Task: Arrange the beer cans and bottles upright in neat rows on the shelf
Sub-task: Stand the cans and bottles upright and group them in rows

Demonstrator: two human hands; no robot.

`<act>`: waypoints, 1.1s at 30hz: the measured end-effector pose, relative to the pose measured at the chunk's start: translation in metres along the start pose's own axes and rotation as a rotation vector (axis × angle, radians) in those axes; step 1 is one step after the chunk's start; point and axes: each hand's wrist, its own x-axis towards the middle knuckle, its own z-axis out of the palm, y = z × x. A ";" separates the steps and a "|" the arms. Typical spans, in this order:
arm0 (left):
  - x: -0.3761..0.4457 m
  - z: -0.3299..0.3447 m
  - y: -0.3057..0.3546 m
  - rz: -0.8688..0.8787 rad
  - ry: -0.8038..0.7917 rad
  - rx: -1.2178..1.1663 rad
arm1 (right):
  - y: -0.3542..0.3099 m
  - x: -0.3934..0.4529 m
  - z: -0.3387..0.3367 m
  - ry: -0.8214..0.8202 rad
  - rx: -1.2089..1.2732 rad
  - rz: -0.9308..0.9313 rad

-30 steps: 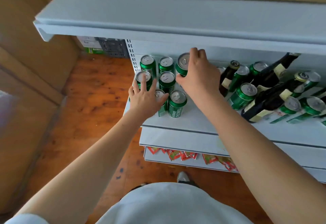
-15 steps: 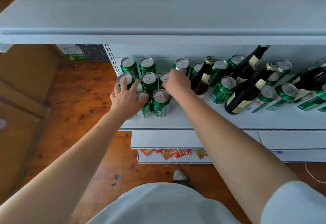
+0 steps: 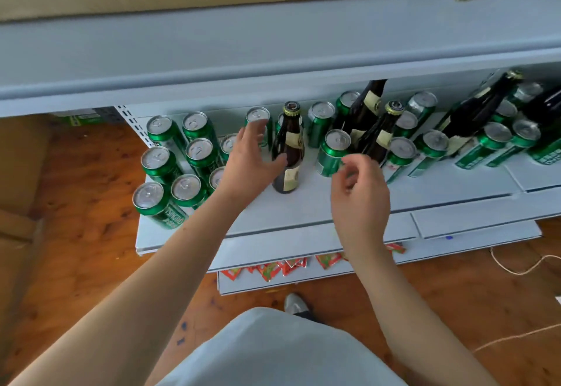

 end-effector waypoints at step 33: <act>-0.048 0.070 0.003 -0.188 0.272 0.043 | 0.112 0.113 -0.083 -0.491 -0.626 -0.022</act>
